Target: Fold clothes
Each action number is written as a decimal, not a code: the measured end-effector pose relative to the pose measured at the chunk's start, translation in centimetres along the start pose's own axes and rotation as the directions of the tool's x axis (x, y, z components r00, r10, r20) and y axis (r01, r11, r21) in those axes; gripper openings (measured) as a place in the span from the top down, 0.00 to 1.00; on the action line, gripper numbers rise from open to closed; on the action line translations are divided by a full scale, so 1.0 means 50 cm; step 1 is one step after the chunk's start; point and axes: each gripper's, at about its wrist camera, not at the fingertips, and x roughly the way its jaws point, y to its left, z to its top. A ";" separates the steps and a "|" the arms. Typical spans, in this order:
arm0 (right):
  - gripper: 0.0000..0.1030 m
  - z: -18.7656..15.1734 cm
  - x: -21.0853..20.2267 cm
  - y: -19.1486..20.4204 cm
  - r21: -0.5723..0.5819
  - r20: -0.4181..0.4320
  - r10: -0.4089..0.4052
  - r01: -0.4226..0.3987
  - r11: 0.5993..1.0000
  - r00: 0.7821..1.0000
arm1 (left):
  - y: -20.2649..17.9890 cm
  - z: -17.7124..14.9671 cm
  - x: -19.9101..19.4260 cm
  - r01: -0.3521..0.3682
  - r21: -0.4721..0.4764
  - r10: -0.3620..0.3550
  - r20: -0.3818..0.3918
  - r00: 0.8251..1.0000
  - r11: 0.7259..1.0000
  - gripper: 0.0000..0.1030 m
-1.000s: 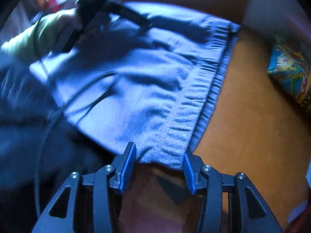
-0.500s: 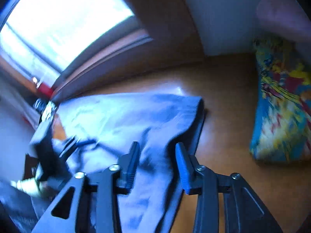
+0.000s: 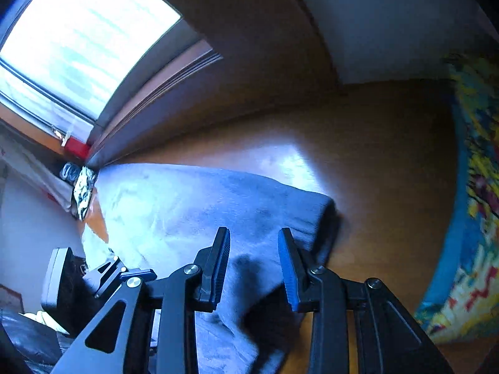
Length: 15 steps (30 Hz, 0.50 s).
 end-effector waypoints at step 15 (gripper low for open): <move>0.76 -0.013 -0.042 -0.062 0.098 0.032 0.003 -0.006 0.995 0.999 | -0.025 0.005 -0.014 0.104 -0.012 -0.104 0.004 0.995 0.995 0.07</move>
